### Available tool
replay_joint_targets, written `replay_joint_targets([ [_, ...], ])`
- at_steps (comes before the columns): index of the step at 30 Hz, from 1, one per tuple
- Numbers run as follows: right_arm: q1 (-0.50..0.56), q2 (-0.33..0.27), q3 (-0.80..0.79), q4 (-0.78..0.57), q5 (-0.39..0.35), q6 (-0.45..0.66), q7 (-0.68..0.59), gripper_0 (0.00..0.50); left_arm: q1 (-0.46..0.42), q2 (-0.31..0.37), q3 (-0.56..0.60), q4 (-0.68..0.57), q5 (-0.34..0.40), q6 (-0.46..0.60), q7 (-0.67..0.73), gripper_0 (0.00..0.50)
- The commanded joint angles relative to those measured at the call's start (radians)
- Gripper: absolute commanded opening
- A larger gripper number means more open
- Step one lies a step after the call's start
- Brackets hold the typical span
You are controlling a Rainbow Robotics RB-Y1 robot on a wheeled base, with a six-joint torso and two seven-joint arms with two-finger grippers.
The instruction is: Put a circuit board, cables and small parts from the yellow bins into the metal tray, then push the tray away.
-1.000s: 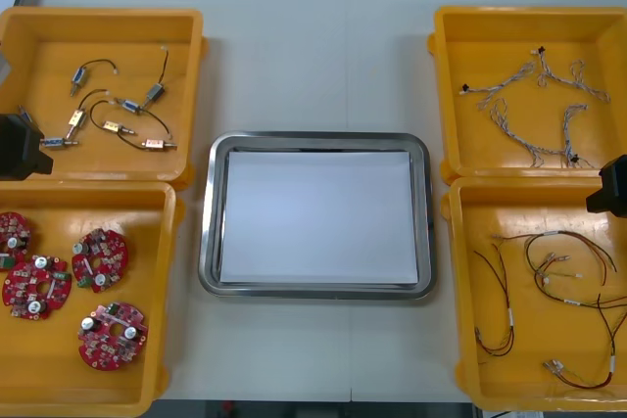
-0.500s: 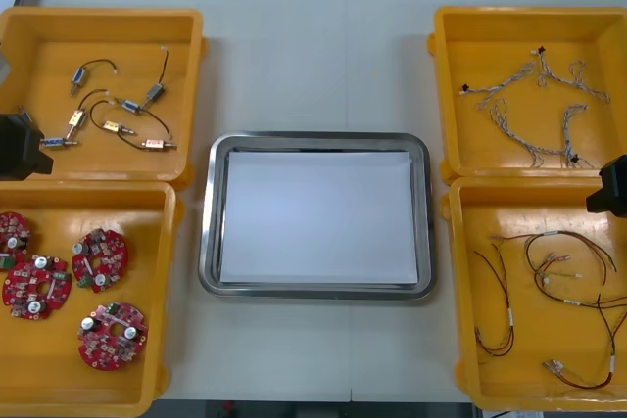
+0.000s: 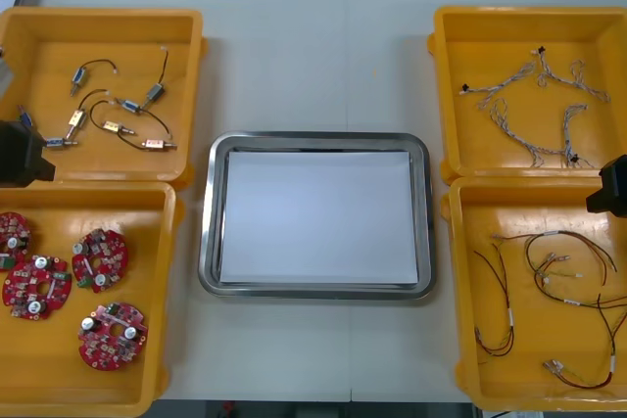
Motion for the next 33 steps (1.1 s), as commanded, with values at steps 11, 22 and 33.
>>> replay_joint_targets([
  [11,0.082,-0.027,0.014,-0.033,-0.045,-0.017,0.067,0.5,0.033,-0.029,0.059,-0.033,-0.03,0.046,0.002,0.5],
  [22,0.118,-0.04,0.014,-0.031,-0.056,-0.02,0.383,0.5,0.22,-0.03,0.16,-0.064,-0.045,-0.021,0.217,0.5],
  [33,0.188,-0.041,0.014,-0.031,-0.016,-0.12,0.789,0.5,0.332,-0.177,0.167,-0.13,-0.248,-0.079,0.387,0.5],
])
